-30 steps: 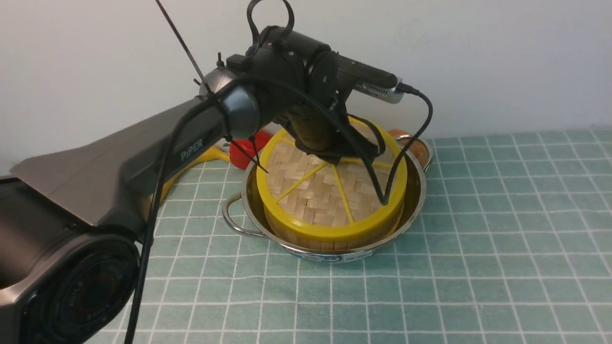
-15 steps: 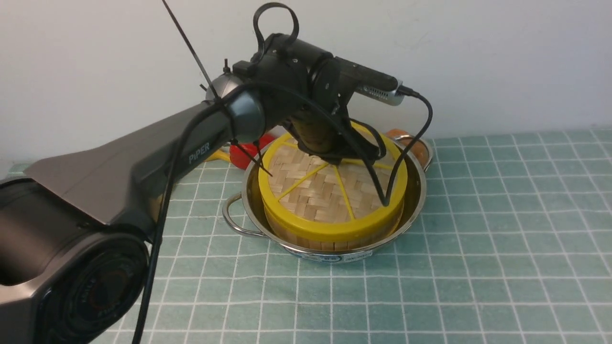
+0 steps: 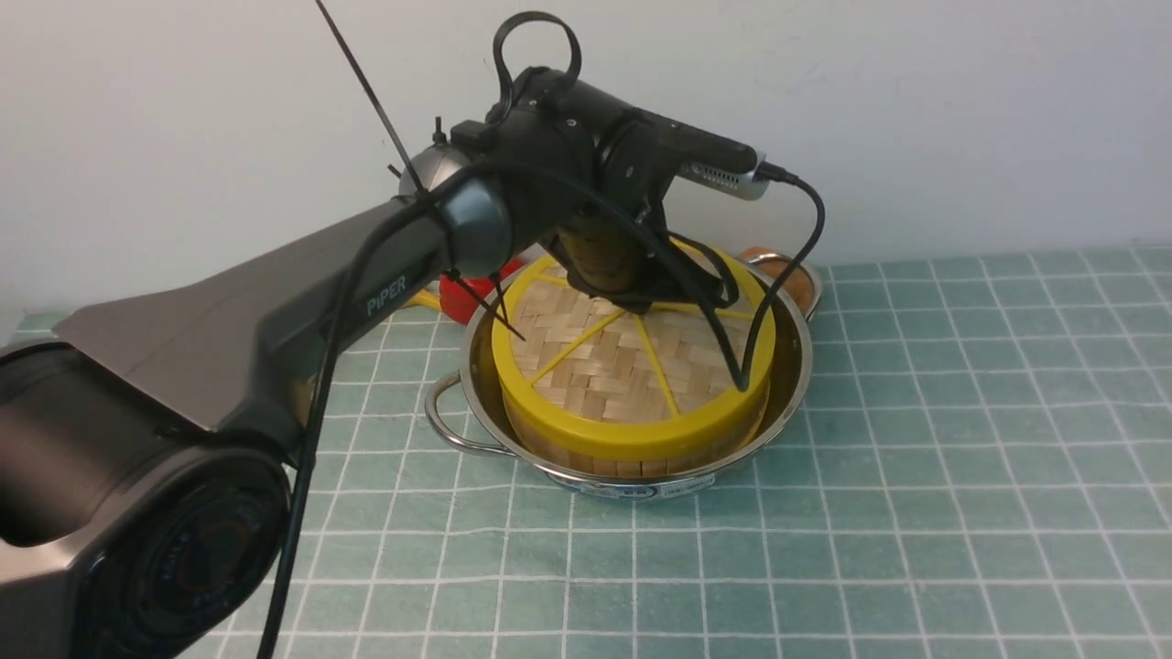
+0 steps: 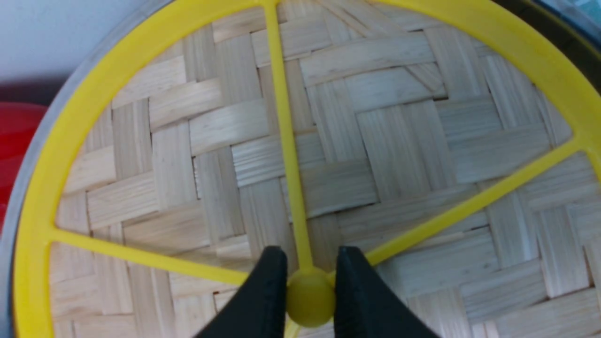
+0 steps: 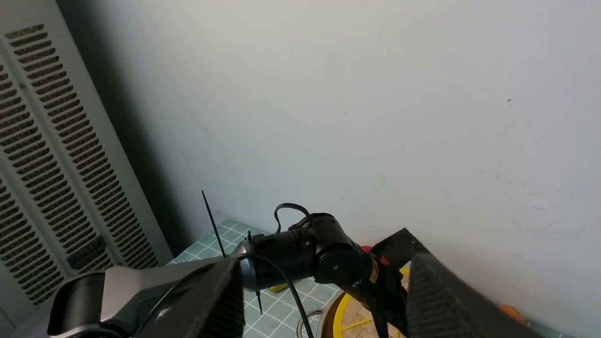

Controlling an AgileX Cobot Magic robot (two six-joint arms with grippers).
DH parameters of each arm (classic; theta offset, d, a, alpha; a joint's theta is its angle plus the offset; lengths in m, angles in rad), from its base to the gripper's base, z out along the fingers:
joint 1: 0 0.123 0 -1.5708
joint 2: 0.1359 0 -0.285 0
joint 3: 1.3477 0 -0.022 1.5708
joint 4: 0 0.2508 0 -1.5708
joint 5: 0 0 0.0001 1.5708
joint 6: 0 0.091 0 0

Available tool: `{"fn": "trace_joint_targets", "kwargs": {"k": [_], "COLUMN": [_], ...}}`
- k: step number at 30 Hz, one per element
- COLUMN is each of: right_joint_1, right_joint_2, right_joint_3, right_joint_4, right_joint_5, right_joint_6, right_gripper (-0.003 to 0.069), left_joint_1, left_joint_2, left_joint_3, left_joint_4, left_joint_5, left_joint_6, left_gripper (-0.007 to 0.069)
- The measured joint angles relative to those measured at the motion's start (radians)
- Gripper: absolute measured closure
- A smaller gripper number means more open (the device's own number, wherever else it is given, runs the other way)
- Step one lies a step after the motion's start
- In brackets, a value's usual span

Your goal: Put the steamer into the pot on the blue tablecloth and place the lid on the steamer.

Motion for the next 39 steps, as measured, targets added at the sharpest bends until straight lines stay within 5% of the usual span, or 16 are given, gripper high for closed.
{"fn": "trace_joint_targets", "kwargs": {"k": [10, 21, 26, 32, 39], "right_joint_1": [0.000, 0.000, 0.000, 0.000, 0.000], "right_joint_2": [0.000, 0.000, -0.004, -0.036, -0.231], "right_joint_3": [0.000, 0.000, 0.023, 0.144, 0.479], "right_joint_4": [0.000, -0.005, -0.034, -0.090, -0.243], "right_joint_5": [0.000, 0.000, -0.002, -0.005, -0.053], "right_joint_6": [0.003, 0.002, -0.039, -0.130, -0.148], "right_gripper": [0.0198, 0.0198, 0.0198, 0.0207, 0.0330], "left_joint_1": [0.000, 0.002, 0.002, 0.002, 0.002], "left_joint_2": [0.000, -0.096, -0.218, -0.351, -0.499], "left_joint_3": [0.000, -0.104, -0.179, -0.189, -0.139], "left_joint_4": [0.005, 0.166, 0.181, 0.184, 0.137], "left_joint_5": [-0.004, 0.035, 0.150, 0.288, 0.300], "left_joint_6": [0.000, -0.001, -0.001, 0.001, 0.019], "left_gripper": [0.0470, 0.0047, -0.0039, 0.0036, 0.0362]}}
